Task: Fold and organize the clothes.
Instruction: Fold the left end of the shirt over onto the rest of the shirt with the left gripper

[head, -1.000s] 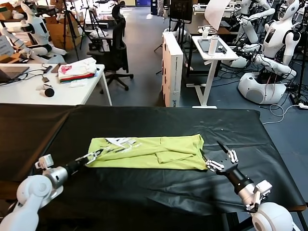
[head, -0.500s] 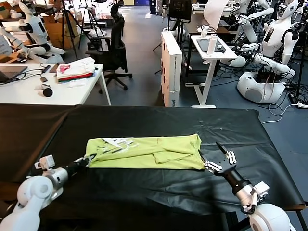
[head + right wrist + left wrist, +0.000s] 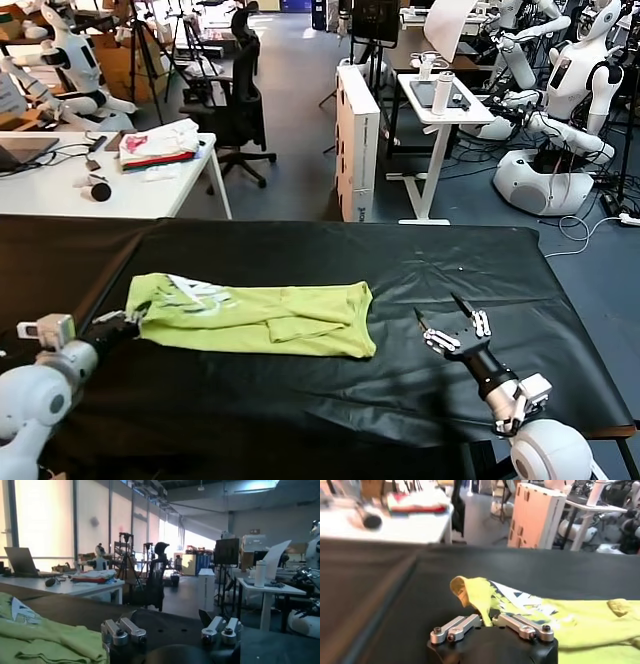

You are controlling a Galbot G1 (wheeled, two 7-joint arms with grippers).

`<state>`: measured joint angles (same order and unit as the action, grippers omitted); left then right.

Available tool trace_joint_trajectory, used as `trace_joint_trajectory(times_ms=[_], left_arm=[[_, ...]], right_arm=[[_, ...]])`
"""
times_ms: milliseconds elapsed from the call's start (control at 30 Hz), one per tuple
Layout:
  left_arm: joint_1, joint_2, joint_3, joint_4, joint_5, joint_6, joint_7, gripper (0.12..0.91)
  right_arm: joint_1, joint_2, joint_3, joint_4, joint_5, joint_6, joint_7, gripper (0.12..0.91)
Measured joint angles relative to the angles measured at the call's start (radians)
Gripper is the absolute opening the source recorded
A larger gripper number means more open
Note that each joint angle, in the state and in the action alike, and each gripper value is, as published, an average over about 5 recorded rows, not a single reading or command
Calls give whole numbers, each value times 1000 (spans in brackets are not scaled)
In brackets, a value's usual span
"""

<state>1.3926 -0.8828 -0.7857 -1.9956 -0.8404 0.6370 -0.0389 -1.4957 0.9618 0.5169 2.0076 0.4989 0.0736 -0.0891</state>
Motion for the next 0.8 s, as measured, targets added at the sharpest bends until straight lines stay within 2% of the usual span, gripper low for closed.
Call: trace_joint_trajectory(times_ms=[133, 267, 467, 800], left_arm=[[-15, -61, 38, -78, -75, 45, -58, 177], [-41, -143, 110, -132, -98, 60, -90, 177], [-97, -266, 247, -136, -43, 54, -106, 177], [-199, -466, 428, -51, 40, 42, -119, 177]], right_arm=[[-17, 11, 15, 10, -9, -6, 3, 907], [-39, 25, 34, 12, -22, -5, 11, 907], [-81, 54, 51, 7, -55, 21, 13, 907], [-135, 90, 57, 11, -91, 33, 8, 907]])
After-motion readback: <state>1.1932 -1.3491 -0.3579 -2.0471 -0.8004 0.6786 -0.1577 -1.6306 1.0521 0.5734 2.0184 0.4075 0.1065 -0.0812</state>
